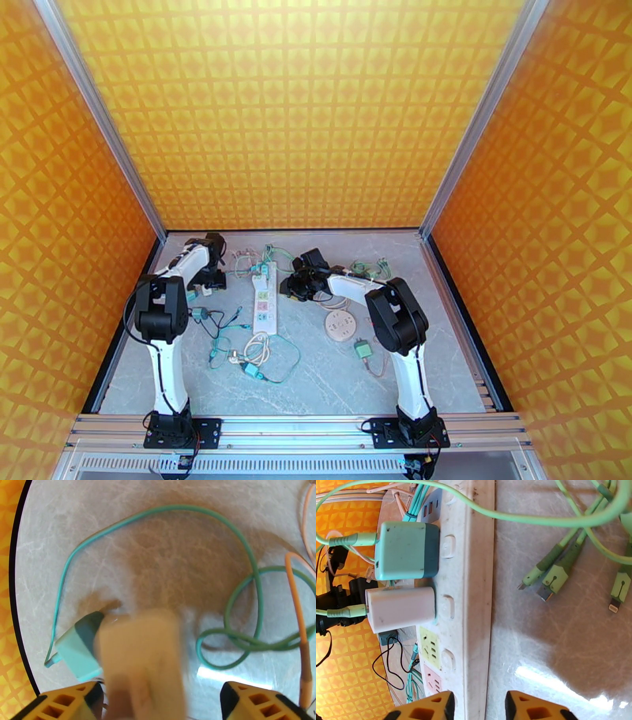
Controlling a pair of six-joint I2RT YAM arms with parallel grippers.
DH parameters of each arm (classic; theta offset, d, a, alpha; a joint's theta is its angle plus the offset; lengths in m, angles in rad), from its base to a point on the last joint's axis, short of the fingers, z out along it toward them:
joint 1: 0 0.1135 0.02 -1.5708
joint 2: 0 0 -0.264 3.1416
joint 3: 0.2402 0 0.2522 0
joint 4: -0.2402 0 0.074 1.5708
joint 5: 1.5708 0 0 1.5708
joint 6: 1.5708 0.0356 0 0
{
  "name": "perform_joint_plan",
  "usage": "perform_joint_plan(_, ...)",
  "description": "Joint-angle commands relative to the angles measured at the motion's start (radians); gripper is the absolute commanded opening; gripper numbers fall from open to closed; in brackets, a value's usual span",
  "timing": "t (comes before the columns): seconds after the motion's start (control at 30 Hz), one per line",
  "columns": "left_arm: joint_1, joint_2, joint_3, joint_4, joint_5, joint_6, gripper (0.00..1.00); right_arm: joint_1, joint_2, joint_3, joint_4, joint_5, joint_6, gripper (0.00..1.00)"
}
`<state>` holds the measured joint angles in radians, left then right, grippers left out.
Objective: Pull the plug off the socket
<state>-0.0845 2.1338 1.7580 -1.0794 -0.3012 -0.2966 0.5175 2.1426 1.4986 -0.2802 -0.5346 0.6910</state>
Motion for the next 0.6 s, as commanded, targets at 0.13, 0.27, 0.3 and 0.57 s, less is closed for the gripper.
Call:
perform_joint_plan(0.13, -0.057, -0.248, -0.029, 0.053, 0.029, -0.069, 0.83, 0.007, -0.001, 0.031, 0.032, -0.006, 0.017, 0.40)
perform_joint_plan(0.27, -0.138, -0.320, -0.098, 0.133, 0.068, -0.133, 0.78, 0.007, 0.021, 0.043, 0.063, -0.002, 0.044, 0.38)
perform_joint_plan(0.3, -0.166, -0.332, -0.117, 0.162, 0.081, -0.149, 0.76, 0.007, 0.027, 0.045, 0.077, -0.004, 0.054, 0.38)
perform_joint_plan(0.57, -0.332, -0.284, -0.196, 0.338, 0.117, -0.217, 0.75, 0.007, 0.090, 0.071, 0.184, 0.011, 0.137, 0.38)
